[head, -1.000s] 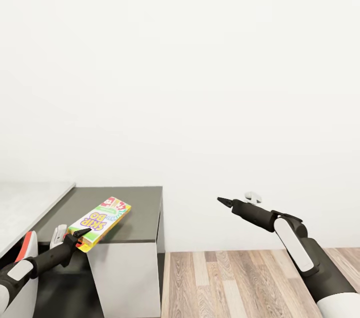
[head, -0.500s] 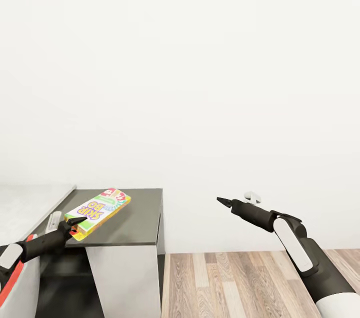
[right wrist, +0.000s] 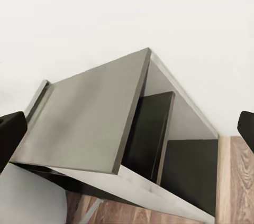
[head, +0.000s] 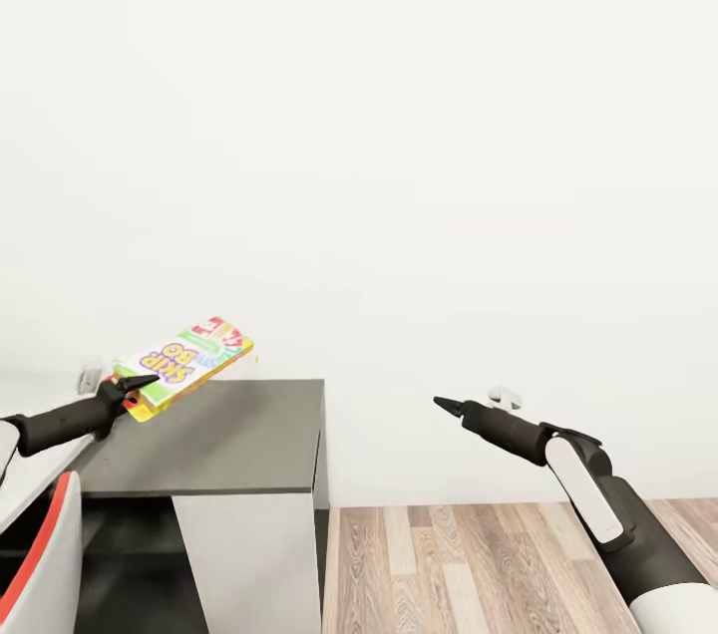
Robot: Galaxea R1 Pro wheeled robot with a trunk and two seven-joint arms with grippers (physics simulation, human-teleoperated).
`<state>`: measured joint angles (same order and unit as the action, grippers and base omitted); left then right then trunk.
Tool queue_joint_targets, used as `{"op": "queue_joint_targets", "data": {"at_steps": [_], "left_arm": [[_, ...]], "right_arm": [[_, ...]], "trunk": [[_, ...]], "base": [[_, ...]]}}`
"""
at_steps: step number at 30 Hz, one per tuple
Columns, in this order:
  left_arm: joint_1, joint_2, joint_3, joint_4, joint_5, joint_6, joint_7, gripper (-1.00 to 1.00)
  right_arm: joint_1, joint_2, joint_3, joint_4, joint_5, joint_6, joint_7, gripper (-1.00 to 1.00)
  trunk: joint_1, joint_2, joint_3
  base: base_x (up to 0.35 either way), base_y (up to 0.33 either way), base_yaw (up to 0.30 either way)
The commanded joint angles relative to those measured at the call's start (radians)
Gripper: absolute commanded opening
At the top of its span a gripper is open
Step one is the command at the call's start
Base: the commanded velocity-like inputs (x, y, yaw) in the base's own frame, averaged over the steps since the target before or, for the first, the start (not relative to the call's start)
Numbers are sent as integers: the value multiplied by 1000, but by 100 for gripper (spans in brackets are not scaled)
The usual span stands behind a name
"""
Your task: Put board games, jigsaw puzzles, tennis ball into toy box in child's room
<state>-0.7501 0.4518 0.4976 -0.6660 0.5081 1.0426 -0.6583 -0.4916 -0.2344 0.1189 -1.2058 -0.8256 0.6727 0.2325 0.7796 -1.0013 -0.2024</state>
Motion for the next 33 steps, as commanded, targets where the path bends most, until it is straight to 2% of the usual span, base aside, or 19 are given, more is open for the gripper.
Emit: {"op": "queue_joint_targets", "data": {"at_steps": [1,4,9,13,16,22,29,31,33], "left_arm": [[-8,13,-23,-6,-7,5,-8,-100],[-25,53,-120,-15,-7,5,-48,-100],[-35,126,-258,-19,-11,5,-243,-100],[-37,149,-325,-21,-13,5,-311,-100],[-38,154,-344,-21,-13,5,-325,-100],[-37,154,-351,-21,-13,5,-329,-100],[-37,146,-354,-25,-13,5,-331,-100],[-37,143,-378,-36,-13,5,-331,-100],[-38,142,-429,-52,-12,5,-331,-100]], "right_arm": [[-1,-1,0,1,0,3,1,100],[-1,-1,-4,4,-1,3,2,100],[-1,-3,-8,5,-7,2,4,100],[-1,-3,-8,5,-6,2,3,100],[-1,-2,-6,6,-8,1,3,100],[-1,-2,-3,6,-11,1,2,100],[-1,4,-7,44,-9,-2,6,100],[-1,5,-8,48,-9,-2,7,100],[-1,6,-8,50,-9,-2,8,100]], "trunk": [[-4,6,2],[-15,27,11],[-34,62,27],[-50,90,39],[-61,111,49],[-84,153,67],[-111,202,89],[-119,216,96],[-126,230,102]], "base": [[0,0,0],[0,0,0],[0,0,0],[0,0,0],[-40,0,0],[-217,0,73],[-122,0,238],[-15,0,285],[-6,0,289]]}}
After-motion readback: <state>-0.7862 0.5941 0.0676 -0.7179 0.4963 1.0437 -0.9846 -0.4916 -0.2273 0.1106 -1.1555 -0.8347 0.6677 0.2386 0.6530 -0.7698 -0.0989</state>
